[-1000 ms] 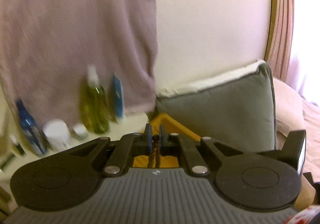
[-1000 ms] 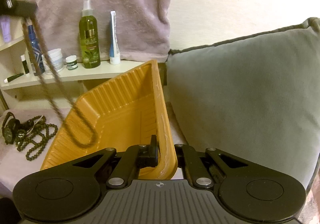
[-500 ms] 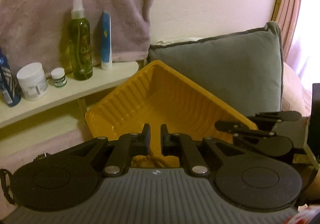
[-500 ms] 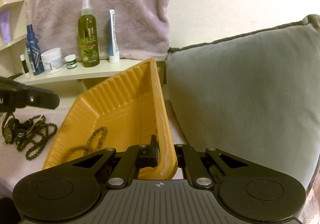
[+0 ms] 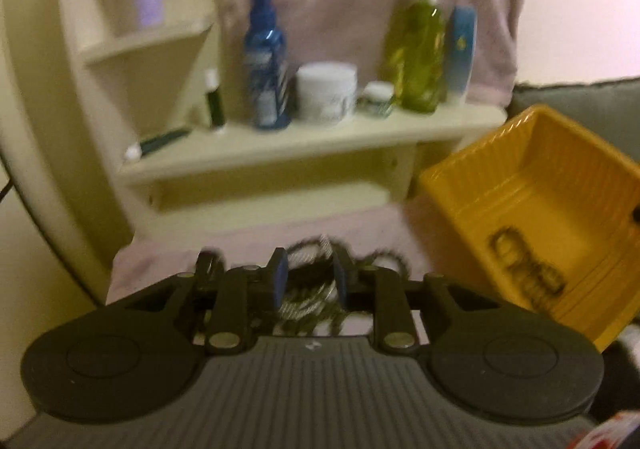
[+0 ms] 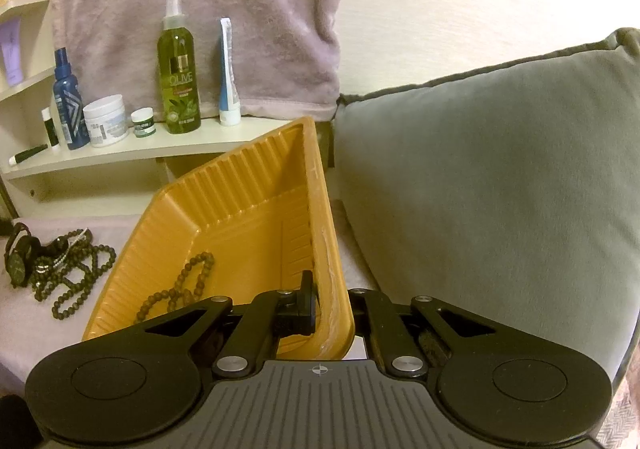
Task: Organize jewelry
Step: 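Drop the brown bead necklace into the tray from the left tool, then grasp the dark bead necklace with the left tool and lift it high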
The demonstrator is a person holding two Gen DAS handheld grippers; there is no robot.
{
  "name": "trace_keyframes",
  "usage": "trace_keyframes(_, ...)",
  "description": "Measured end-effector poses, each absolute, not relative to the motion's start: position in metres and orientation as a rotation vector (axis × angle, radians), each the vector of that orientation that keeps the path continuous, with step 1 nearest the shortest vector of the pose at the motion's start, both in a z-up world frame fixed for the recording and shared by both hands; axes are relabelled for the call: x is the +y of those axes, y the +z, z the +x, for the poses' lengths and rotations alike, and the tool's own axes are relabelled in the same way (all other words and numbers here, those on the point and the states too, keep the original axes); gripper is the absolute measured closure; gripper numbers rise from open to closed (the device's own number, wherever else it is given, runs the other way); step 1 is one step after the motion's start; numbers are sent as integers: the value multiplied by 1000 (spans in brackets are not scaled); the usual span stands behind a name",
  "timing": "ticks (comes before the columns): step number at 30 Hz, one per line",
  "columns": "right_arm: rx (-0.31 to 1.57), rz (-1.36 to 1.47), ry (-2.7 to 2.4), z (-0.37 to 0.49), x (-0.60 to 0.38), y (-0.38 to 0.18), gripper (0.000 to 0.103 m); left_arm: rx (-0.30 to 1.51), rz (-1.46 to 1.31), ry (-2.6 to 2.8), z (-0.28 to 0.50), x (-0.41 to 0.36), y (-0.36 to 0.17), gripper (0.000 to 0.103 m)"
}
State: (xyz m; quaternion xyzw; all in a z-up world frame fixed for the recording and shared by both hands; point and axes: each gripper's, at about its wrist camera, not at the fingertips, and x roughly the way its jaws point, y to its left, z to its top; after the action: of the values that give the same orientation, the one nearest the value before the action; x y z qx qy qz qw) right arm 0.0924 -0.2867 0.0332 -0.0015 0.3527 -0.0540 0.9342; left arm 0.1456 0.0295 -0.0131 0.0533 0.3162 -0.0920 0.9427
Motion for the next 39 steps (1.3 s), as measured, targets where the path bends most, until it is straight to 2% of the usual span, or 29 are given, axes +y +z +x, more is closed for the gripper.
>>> trace_keyframes(9,730,-21,-106,95,-285,32,98,728,124,-260,138,4,-66,81)
trace_keyframes(19,741,-28,-103,95,-286,32,98,735,262,-324,158,-31,-90,83)
trace_keyframes(24,741,-26,-105,95,-286,32,98,724,281,-339,162,-33,-92,84)
trace_keyframes(26,742,-24,-105,95,-287,31,98,727,269,-352,164,-33,-91,93)
trace_keyframes(28,743,-22,-104,94,-288,31,98,737,279,-354,165,-36,-89,97)
trace_keyframes(33,743,-19,-103,94,-288,30,98,728,259,-374,159,-37,-75,97)
trace_keyframes(39,734,-20,-98,94,-287,32,98,655,198,-402,152,-28,-29,97)
